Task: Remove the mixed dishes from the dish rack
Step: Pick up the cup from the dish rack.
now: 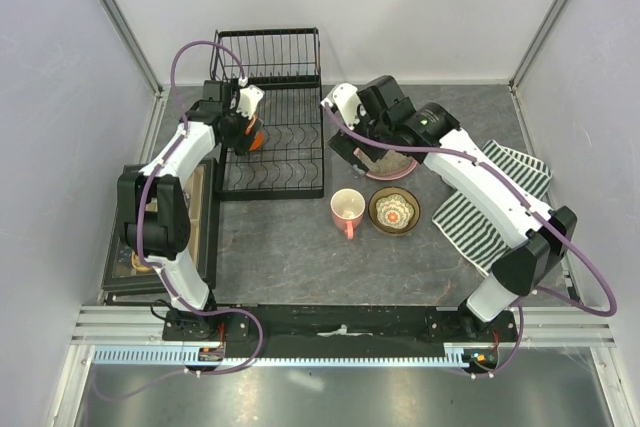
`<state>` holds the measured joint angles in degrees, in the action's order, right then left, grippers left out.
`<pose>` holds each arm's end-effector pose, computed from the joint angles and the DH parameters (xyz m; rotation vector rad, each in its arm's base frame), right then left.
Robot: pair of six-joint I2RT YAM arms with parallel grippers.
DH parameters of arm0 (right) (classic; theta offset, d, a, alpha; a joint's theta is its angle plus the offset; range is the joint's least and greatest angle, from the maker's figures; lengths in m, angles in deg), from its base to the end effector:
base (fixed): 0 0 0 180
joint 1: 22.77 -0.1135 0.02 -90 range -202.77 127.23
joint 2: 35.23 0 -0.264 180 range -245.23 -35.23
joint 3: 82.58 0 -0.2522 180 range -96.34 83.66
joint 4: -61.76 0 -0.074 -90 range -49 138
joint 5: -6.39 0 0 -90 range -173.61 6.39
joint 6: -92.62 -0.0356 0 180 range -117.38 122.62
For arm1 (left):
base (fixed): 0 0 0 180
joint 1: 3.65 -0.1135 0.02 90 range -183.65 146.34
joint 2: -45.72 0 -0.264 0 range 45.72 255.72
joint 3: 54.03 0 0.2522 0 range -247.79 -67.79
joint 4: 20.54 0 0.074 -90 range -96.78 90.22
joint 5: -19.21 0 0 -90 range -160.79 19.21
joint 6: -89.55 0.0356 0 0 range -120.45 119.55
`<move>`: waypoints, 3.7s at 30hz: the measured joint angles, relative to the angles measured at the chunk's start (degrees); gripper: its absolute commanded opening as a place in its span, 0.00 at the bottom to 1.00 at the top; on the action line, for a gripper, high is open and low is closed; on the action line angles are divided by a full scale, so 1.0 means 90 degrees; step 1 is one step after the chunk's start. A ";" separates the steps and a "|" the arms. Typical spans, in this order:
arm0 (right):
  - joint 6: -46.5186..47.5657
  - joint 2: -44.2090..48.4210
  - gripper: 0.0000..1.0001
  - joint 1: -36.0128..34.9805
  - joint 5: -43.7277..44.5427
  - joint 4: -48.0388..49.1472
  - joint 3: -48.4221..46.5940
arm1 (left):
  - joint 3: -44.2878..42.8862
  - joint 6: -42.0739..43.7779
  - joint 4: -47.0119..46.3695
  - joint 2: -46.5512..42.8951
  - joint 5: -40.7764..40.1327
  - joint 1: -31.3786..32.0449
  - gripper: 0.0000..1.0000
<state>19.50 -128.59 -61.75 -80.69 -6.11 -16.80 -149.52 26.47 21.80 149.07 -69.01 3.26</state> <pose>0.2700 0.2161 0.3867 -1.0997 2.1257 0.1208 0.3979 -0.0493 0.2517 0.7260 2.3398 0.1166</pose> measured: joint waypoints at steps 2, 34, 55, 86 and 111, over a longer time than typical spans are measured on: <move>-0.0019 0.0092 0.98 0.0015 0.0000 0.0039 0.0039 | 0.0092 -0.0051 -0.0168 -0.0007 0.0012 0.0002 0.84; -0.0068 0.0379 0.98 0.0180 -0.0080 0.0199 0.0804 | 0.1967 -0.1044 -0.1994 -0.0114 -0.0376 0.0107 0.81; -0.0066 0.0381 0.98 0.0192 -0.0131 0.0202 0.0962 | 0.2533 -0.1489 -0.3361 -0.0192 -0.0544 0.0097 0.76; -0.0061 0.0379 0.98 0.0197 -0.0199 0.0240 0.1231 | 0.2436 -0.1994 -0.3679 -0.0245 -0.0384 -0.0136 0.48; -0.0041 0.0245 0.98 0.0206 -0.0231 0.0243 0.1231 | 0.1916 -0.1982 -0.3368 0.0248 -0.0194 -0.0136 0.41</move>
<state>19.13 -126.39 -59.89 -82.77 -3.92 -5.72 -132.28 8.63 -8.51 151.30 -70.76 2.04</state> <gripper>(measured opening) 0.982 0.425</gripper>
